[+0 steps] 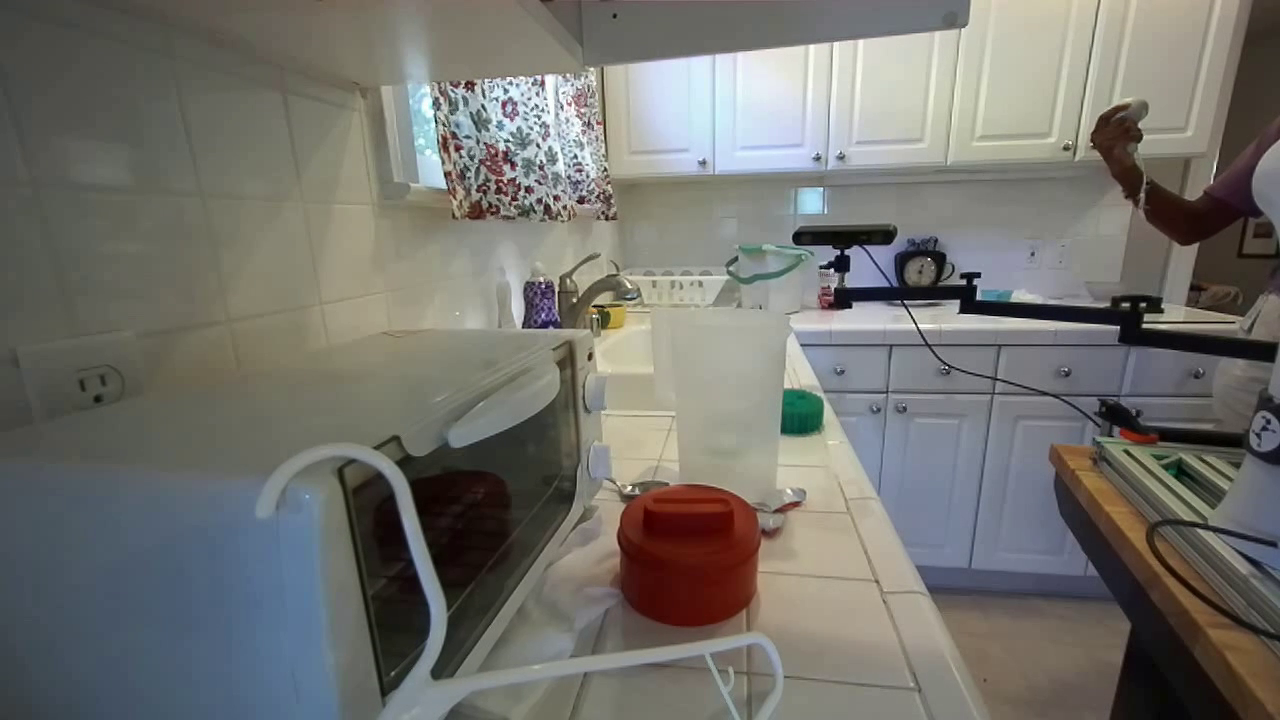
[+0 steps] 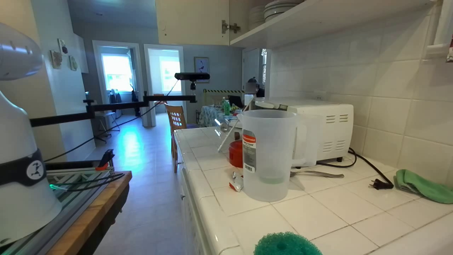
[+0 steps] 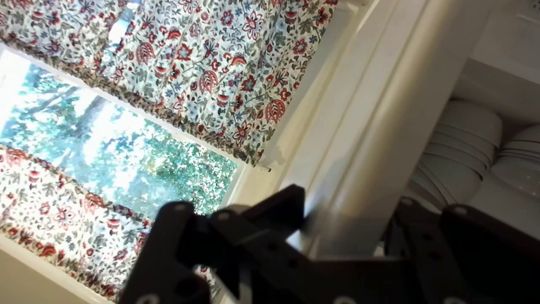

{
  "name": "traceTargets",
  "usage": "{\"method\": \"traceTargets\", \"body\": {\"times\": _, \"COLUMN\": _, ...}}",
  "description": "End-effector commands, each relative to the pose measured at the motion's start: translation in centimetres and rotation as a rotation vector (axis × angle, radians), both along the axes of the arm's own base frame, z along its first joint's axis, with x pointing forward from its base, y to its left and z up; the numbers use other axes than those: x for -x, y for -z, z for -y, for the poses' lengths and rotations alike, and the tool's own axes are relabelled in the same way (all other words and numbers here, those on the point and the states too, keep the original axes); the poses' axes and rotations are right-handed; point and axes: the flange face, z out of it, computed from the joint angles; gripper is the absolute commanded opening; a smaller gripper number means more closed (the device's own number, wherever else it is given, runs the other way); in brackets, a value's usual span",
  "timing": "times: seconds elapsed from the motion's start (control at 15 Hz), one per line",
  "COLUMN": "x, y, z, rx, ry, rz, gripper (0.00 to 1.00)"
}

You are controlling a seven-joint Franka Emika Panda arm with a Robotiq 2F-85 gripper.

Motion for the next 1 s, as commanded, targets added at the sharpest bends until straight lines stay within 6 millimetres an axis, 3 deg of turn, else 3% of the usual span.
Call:
{"method": "traceTargets", "body": {"times": 0.0, "x": -3.0, "y": 0.7, "z": -2.0, "rx": 0.026, "ry": -0.061, "rz": -0.011, "gripper": 0.16}}
{"method": "traceTargets", "body": {"times": 0.07, "x": -3.1, "y": 0.9, "z": -2.5, "rx": 0.023, "ry": -0.068, "rz": -0.011, "gripper": 0.15}}
{"method": "traceTargets", "body": {"times": 0.13, "x": -3.2, "y": 0.9, "z": -2.8, "rx": 0.021, "ry": -0.073, "rz": -0.012, "gripper": 0.35}}
{"method": "traceTargets", "body": {"times": 0.2, "x": -3.3, "y": 0.9, "z": -2.9, "rx": 0.013, "ry": -0.072, "rz": -0.013, "gripper": 0.65}}
{"method": "traceTargets", "body": {"times": 0.33, "x": -3.5, "y": 1.0, "z": -3.3, "rx": 0.017, "ry": -0.077, "rz": -0.012, "gripper": 0.71}}
{"method": "traceTargets", "body": {"times": 0.6, "x": -4.1, "y": 1.2, "z": -5.2, "rx": 0.036, "ry": -0.127, "rz": -0.006, "gripper": 0.99}}
{"method": "traceTargets", "body": {"times": 0.93, "x": -5.0, "y": 1.6, "z": -7.4, "rx": 0.056, "ry": -0.200, "rz": 0.003, "gripper": 1.00}}
